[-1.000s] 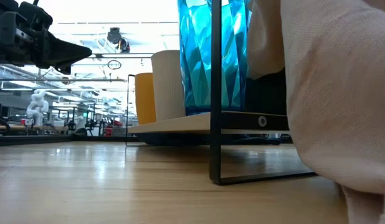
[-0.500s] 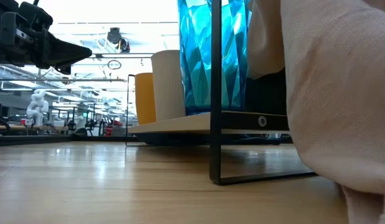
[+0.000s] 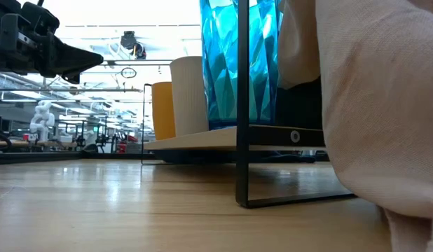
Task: Stack small to large cups/mugs on shelf
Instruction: Return to Home Position
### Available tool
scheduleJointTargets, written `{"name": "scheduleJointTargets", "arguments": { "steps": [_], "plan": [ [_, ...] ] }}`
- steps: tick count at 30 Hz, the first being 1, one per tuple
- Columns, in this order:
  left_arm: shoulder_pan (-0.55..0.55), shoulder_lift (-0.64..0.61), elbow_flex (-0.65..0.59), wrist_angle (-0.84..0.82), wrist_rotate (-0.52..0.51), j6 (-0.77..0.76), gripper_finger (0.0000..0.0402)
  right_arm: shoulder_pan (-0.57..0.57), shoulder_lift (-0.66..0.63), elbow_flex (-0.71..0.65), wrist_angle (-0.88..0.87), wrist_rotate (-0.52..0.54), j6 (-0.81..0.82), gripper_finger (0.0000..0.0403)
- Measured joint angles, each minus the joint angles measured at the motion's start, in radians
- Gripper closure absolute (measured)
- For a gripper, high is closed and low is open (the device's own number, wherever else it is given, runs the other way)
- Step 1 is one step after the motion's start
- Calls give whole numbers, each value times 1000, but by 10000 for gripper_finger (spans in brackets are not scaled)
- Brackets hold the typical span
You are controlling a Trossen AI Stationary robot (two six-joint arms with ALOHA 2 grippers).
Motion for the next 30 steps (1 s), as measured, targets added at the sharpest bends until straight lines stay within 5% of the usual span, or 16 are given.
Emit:
{"name": "scheduleJointTargets", "arguments": {
  "steps": [25,30],
  "plan": [
    [0,0,-3,87,0,0,364,25,-8,0,0,0,1,383],
    [0,0,-2,86,-1,0,364,51,-8,0,-8,53,154,383]
  ]
}}
